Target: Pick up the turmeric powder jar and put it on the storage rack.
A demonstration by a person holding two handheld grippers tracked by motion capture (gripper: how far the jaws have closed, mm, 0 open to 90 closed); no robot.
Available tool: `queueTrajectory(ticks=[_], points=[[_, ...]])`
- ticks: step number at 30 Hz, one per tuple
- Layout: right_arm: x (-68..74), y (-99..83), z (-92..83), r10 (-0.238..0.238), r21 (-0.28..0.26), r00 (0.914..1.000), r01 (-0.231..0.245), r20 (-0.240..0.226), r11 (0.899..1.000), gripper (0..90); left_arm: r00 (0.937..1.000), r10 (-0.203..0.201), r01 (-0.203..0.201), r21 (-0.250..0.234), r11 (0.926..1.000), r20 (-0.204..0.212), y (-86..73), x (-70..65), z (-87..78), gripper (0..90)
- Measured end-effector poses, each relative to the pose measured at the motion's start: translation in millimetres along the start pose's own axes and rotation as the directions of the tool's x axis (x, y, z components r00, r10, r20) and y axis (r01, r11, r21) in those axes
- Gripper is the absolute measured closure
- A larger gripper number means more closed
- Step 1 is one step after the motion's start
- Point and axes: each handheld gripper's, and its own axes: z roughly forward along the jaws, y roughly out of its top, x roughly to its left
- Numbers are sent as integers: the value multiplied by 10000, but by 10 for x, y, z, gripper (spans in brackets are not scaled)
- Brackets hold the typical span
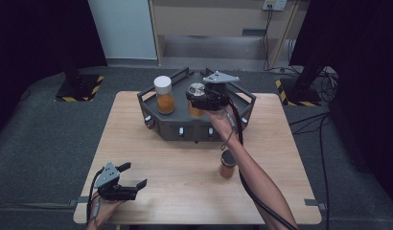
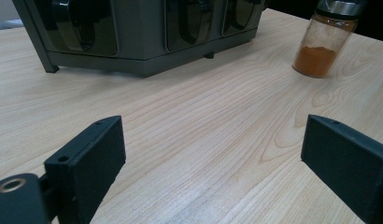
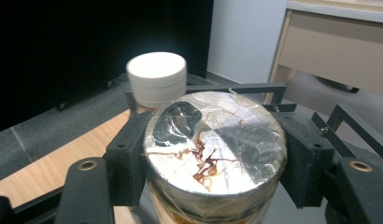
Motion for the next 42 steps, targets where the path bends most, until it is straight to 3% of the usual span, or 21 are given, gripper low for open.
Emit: queueTrajectory(ticks=[19, 42], points=[[-39, -123, 421, 217, 27, 9975, -219, 670, 9998, 345, 10000, -37, 37, -61, 10000, 2, -9, 8, -8, 57], [-66, -243, 698, 311, 256, 9970, -330, 707, 9991, 345, 10000, 12, -12, -55, 10000, 9, -8, 8, -10, 58]])
